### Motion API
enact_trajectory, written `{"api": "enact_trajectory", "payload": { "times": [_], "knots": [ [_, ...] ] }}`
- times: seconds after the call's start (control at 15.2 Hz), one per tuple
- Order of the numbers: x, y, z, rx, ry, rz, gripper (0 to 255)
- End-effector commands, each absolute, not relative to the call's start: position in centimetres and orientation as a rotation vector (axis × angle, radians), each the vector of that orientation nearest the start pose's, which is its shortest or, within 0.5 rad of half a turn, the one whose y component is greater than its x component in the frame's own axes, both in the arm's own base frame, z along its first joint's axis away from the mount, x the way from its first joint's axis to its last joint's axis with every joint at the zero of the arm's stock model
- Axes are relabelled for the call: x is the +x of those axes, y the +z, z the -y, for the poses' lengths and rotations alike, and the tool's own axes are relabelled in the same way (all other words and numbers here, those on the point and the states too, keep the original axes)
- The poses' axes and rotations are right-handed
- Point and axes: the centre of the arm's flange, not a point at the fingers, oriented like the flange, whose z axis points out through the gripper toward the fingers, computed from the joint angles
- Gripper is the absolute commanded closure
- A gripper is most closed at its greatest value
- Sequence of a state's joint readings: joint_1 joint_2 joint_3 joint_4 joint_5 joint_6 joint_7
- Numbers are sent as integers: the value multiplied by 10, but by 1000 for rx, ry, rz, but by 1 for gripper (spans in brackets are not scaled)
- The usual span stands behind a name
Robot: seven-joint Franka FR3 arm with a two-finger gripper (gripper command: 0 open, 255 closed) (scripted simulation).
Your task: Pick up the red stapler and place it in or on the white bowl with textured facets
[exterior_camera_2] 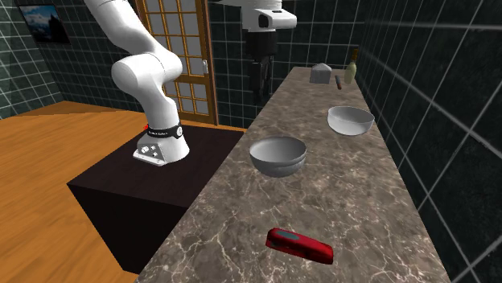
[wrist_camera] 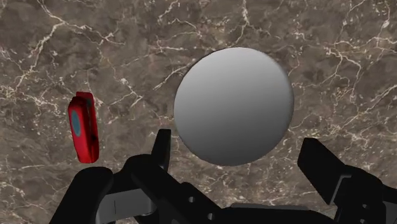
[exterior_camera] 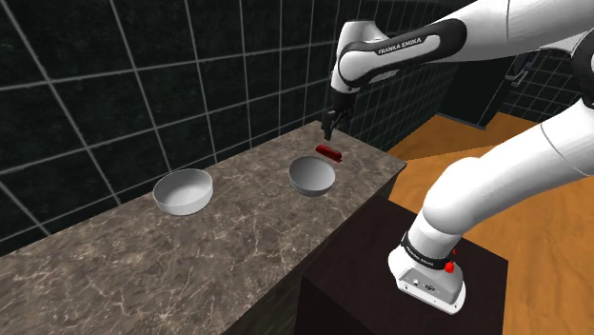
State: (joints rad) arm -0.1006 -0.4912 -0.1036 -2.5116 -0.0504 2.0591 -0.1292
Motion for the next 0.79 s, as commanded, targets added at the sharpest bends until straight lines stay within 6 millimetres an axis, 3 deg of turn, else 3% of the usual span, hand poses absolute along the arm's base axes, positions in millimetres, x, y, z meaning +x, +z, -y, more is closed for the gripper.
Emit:
{"api": "enact_trajectory", "payload": {
  "times": [0.0, 0.73],
  "knots": [
    [398, 437, 99, -3144, -68, -78, 0],
    [451, 347, 198, -3144, -108, -156, 0]
  ]
}}
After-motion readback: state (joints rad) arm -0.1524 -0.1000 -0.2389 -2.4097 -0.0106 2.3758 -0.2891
